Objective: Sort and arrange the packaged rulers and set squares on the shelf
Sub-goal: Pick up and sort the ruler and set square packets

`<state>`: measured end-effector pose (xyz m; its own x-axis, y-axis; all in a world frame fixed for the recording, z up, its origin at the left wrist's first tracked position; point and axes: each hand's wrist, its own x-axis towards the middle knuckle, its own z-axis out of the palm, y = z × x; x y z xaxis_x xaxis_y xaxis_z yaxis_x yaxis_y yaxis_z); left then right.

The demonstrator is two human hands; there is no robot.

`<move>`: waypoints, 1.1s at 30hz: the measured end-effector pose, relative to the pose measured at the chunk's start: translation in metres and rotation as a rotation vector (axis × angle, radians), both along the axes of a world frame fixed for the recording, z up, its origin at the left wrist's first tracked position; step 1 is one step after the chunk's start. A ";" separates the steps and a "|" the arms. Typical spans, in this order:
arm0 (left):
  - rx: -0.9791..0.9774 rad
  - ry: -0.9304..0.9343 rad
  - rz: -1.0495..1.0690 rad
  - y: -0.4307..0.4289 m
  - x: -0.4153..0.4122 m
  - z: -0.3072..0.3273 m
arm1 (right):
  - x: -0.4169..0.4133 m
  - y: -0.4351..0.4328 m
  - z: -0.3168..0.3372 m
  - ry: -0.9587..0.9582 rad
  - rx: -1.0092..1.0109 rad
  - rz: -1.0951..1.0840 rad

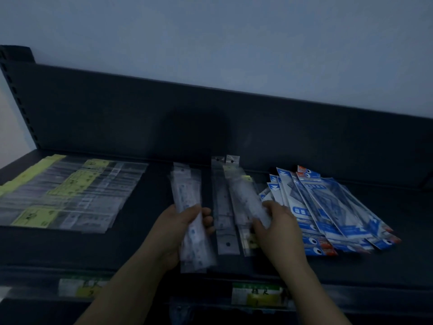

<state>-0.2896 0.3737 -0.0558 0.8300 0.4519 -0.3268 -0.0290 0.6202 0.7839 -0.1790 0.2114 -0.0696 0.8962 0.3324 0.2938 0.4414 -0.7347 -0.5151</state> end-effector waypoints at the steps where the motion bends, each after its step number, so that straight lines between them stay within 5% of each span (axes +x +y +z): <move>1: -0.004 -0.007 -0.007 0.000 0.000 0.000 | 0.000 -0.001 0.001 0.045 0.059 -0.007; 11: -0.036 -0.025 -0.054 0.005 0.000 -0.004 | 0.008 -0.001 -0.004 -0.065 0.076 -0.120; 16: 0.002 -0.063 -0.096 0.003 0.004 0.000 | -0.025 0.018 0.014 0.166 0.314 0.078; 20: 0.020 -0.066 -0.130 -0.001 0.006 0.002 | -0.049 0.035 0.003 0.260 0.248 0.267; 28: 0.008 -0.031 -0.020 0.046 0.001 0.006 | -0.028 0.007 0.000 0.006 -0.242 0.074; 33: 0.047 0.016 -0.125 0.058 -0.007 0.009 | -0.032 0.015 0.002 0.056 -0.064 0.206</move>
<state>-0.2966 0.4315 -0.0470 0.8756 0.3603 -0.3217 0.0592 0.5810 0.8118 -0.2112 0.2260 -0.0679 0.8215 0.5268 0.2182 0.5579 -0.6635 -0.4986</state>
